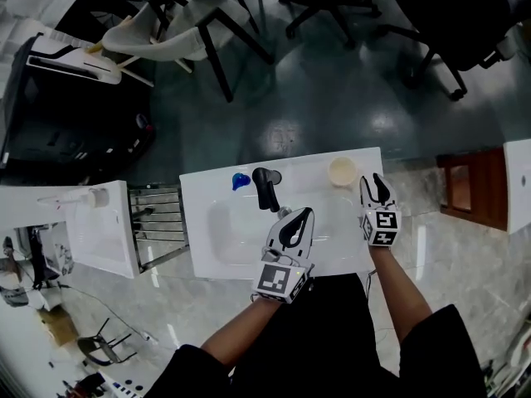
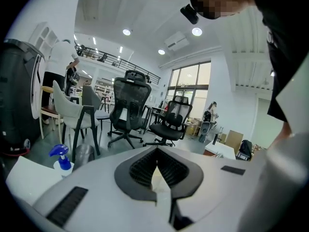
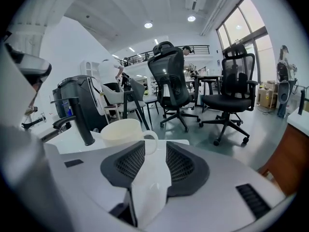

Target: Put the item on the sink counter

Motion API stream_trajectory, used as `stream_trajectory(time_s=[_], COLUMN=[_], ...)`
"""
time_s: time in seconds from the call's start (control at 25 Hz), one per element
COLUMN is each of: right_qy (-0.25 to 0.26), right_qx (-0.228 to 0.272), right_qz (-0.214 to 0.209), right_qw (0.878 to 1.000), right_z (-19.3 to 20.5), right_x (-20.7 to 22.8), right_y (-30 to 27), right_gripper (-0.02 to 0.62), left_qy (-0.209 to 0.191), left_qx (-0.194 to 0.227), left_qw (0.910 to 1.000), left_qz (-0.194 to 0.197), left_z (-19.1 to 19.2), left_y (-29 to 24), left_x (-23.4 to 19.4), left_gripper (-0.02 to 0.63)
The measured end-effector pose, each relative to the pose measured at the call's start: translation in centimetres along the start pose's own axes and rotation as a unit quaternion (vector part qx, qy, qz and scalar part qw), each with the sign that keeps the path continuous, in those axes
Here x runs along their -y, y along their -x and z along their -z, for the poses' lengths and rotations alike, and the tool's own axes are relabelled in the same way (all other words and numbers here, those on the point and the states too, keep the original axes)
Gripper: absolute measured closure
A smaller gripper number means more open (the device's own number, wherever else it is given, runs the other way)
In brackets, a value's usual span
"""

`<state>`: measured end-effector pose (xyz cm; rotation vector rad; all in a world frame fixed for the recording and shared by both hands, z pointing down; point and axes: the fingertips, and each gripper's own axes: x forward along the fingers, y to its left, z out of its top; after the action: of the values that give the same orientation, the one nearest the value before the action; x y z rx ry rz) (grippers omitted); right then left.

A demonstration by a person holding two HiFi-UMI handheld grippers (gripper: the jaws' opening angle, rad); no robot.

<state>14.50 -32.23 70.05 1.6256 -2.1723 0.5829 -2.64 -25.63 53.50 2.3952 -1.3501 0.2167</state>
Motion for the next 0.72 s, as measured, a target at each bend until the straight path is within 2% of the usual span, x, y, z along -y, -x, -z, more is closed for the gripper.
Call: stream_trajectory(time_s=[0.32,0.72], right_qy=[0.017,0.024], right_qx=[0.023,0.073], right_qz=[-0.028,-0.044], right_qw=[0.999,0.996], right_z=[-1.1,-1.3], right_x=[-5.0,-13.2], right_y=[6.8,18.9], right_gripper=[0.449,0.449], left_qy=[-0.004,-0.016], left_qx=[0.031,0.063], left_qw=[0.9995,0.9976], left_qz=[-0.007,-0.024], left_z=[-0.1,1.0], left_y=[6.7,18.1], left_x=[1.8,3.7], left_gripper=[0.593,0.593])
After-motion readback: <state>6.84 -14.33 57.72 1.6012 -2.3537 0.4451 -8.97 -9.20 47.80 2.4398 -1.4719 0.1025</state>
